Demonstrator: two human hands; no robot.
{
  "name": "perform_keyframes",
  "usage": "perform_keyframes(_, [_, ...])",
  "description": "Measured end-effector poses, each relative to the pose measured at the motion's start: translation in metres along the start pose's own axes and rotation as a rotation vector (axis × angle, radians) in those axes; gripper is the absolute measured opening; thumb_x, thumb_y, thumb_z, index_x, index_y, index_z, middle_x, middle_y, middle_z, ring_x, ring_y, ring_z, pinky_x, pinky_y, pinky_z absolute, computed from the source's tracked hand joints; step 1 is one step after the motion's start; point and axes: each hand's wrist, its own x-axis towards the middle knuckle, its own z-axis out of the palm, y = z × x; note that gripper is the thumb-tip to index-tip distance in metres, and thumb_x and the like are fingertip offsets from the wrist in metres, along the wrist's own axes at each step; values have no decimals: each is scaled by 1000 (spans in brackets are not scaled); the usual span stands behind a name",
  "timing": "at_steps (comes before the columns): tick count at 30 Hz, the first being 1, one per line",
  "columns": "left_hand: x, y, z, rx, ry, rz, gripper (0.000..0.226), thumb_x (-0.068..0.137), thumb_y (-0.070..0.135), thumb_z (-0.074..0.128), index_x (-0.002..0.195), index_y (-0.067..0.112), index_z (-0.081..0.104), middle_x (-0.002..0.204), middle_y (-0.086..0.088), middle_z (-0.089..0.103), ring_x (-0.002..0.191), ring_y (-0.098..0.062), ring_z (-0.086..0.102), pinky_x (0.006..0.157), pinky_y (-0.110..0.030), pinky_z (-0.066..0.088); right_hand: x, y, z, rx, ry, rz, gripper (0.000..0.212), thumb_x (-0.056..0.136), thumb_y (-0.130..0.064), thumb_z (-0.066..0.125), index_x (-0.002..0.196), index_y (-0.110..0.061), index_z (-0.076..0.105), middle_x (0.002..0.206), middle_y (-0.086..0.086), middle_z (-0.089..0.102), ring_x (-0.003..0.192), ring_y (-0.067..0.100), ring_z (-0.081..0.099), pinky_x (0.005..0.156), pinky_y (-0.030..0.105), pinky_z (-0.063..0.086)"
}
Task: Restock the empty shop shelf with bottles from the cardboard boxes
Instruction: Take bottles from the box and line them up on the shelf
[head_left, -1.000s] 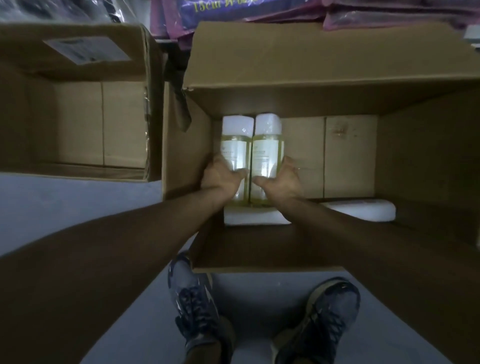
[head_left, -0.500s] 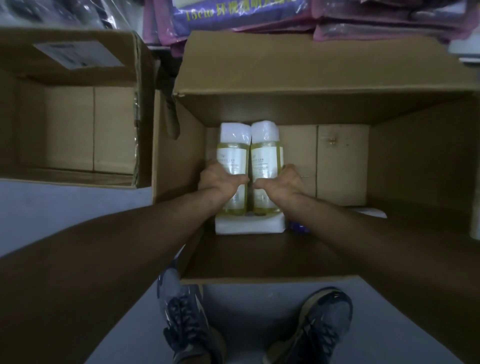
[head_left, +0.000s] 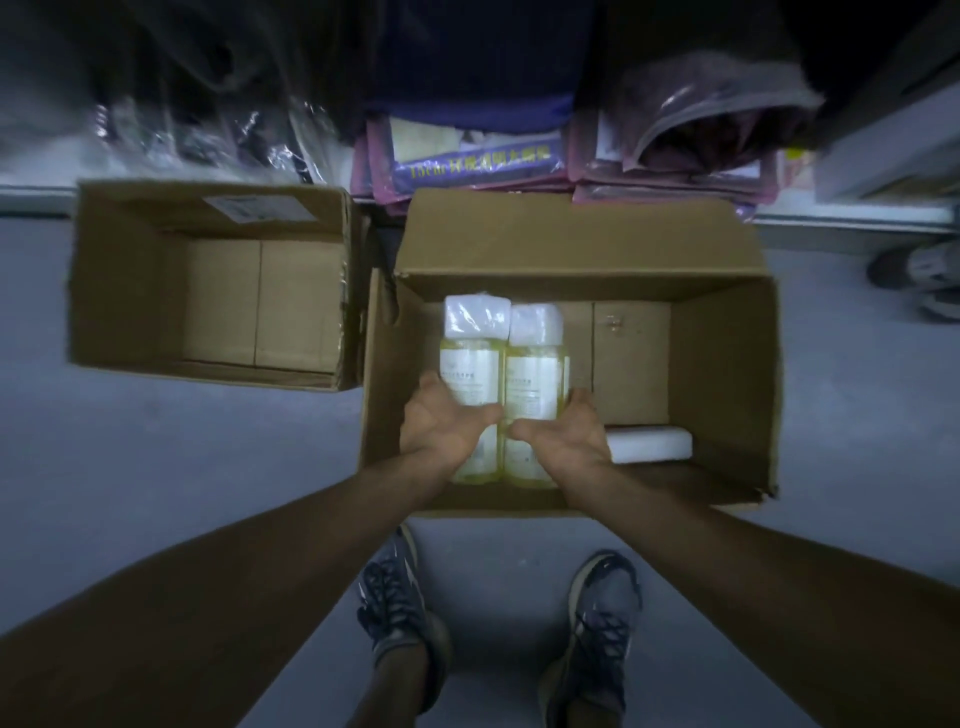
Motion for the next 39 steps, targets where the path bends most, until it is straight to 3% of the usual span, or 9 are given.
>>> perform_keyframes(6, [-85, 20, -52, -31, 25, 49, 68, 72, 42, 93, 118, 19, 50, 119, -2, 69, 102, -20, 67, 83, -34, 58, -83, -25, -49, 42, -42, -20, 70, 70, -31, 93, 122, -22, 47, 101, -5, 65, 84, 11, 64, 63, 28, 51])
perform_keyframes(11, [-153, 53, -113, -99, 81, 150, 64, 73, 36, 95, 115, 22, 49, 100, 11, 63, 81, 0, 59, 60, -16, 45, -158, -64, -94, 113, -71, -129, 79, 68, -21, 93, 135, -17, 51, 120, 2, 71, 104, 21, 71, 92, 46, 62])
perform_keyframes(17, [-240, 94, -186, -231, 202, 266, 59, 70, 26, 98, 106, 34, 51, 96, 20, 64, 77, 15, 62, 56, -2, 44, -248, -127, -153, 118, -33, -314, 77, 66, -22, 97, 123, -28, 45, 95, -19, 64, 78, -6, 62, 62, 16, 50])
perform_keyframes(19, [-276, 107, -210, -273, 248, 301, 62, 69, 28, 98, 111, 32, 52, 99, 19, 65, 83, 13, 62, 56, -5, 46, -282, -150, -172, 115, -39, -380, 80, 65, -24, 98, 122, -30, 42, 90, -25, 59, 75, -13, 56, 54, 10, 43])
perform_keyframes(22, [-332, 125, -245, -345, 305, 322, 64, 70, 29, 97, 113, 34, 51, 98, 21, 66, 84, 12, 63, 59, -14, 47, -335, -177, -200, 136, -80, -477, 84, 64, -27, 100, 126, -34, 43, 104, -19, 66, 91, -3, 66, 68, 22, 55])
perform_keyframes(25, [-383, 143, -281, -411, 375, 362, 61, 70, 25, 97, 110, 38, 52, 96, 24, 67, 79, 20, 63, 62, -12, 45, -390, -206, -228, 122, -116, -601, 91, 65, -27, 99, 130, -40, 37, 105, -21, 66, 92, -6, 66, 69, 18, 53])
perform_keyframes(29, [-445, 163, -342, -478, 437, 411, 68, 70, 30, 96, 124, 30, 55, 103, 21, 69, 92, 6, 67, 73, -24, 55, -460, -251, -260, 91, -131, -762, 90, 59, -35, 94, 130, -42, 39, 113, -19, 67, 93, -9, 67, 70, 12, 52])
perform_keyframes(33, [-499, 180, -410, -492, 522, 493, 72, 66, 37, 96, 125, 31, 56, 112, 15, 72, 102, -5, 71, 87, -37, 62, -525, -306, -281, 95, -173, -924, 86, 68, -24, 96, 131, -39, 40, 110, -21, 65, 93, -25, 61, 67, 9, 54])
perform_keyframes(39, [-565, 189, -511, -586, 635, 617, 76, 69, 34, 96, 133, 26, 56, 122, 8, 73, 110, -12, 72, 97, -45, 61, -626, -385, -287, 123, -200, -1129, 86, 70, -24, 97, 135, -37, 42, 119, -18, 66, 100, -13, 67, 77, 15, 58])
